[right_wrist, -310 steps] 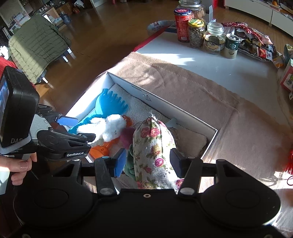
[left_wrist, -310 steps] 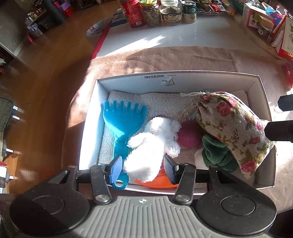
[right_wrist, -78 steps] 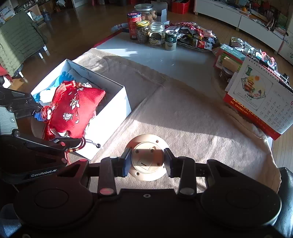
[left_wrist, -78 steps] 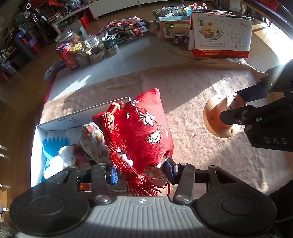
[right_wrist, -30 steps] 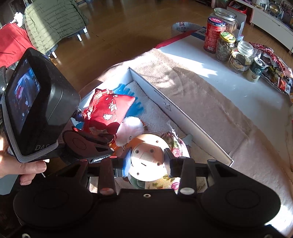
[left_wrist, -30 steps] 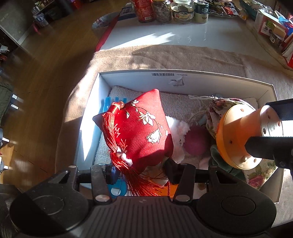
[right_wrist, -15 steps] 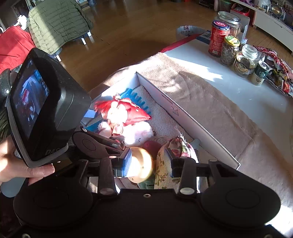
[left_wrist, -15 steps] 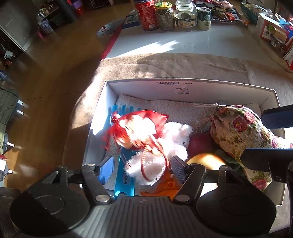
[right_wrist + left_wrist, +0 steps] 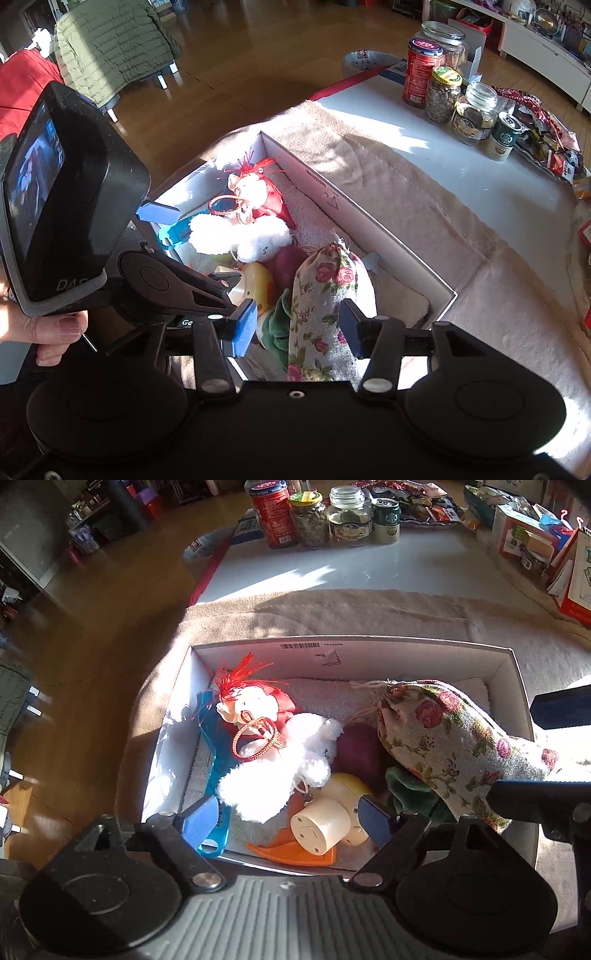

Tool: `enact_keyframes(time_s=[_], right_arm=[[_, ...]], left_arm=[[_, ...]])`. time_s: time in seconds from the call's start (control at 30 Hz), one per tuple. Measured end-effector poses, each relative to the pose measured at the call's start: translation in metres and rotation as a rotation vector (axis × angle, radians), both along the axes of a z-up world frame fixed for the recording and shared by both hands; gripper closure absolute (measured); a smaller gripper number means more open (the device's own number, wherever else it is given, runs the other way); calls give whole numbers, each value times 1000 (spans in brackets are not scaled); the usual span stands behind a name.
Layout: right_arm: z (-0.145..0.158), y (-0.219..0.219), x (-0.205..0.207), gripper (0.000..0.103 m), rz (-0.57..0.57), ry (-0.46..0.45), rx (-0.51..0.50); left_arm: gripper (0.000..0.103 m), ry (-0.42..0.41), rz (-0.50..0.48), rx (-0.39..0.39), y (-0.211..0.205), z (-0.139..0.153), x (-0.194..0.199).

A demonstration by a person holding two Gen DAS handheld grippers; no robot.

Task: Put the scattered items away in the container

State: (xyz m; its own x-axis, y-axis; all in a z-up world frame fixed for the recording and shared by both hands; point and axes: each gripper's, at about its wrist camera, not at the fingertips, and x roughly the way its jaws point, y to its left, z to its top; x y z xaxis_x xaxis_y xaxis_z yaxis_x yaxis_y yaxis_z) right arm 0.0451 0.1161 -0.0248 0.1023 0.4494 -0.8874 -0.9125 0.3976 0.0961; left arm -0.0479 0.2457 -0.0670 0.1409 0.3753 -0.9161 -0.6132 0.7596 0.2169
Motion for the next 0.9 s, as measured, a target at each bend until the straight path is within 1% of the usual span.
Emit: enact_keyframes(time_s=[0.07, 0.13, 0.2, 0.3, 0.57, 0.67, 0.9], right_arm=[[1, -5, 0, 53, -2, -2, 3], [2, -10, 0, 53, -2, -5, 6], [2, -15, 1, 52, -3, -4, 9], [1, -21, 0, 52, -4, -3, 8], [-2, -37, -3, 50, -6, 4, 5], [-2, -43, -4, 48, -8, -1, 6], [-2, -52, -2, 48, -15, 0, 4]], left_arm=[[19, 1, -2, 9, -4, 0, 0], [16, 4, -5, 15, -8, 1, 1], [8, 8, -15, 24, -12, 1, 1], [8, 6, -29, 39, -18, 4, 0], [4, -40, -21, -6, -27, 10, -4], [2, -48, -14, -9, -29, 10, -5], [1, -72, -1, -3, -32, 15, -8]])
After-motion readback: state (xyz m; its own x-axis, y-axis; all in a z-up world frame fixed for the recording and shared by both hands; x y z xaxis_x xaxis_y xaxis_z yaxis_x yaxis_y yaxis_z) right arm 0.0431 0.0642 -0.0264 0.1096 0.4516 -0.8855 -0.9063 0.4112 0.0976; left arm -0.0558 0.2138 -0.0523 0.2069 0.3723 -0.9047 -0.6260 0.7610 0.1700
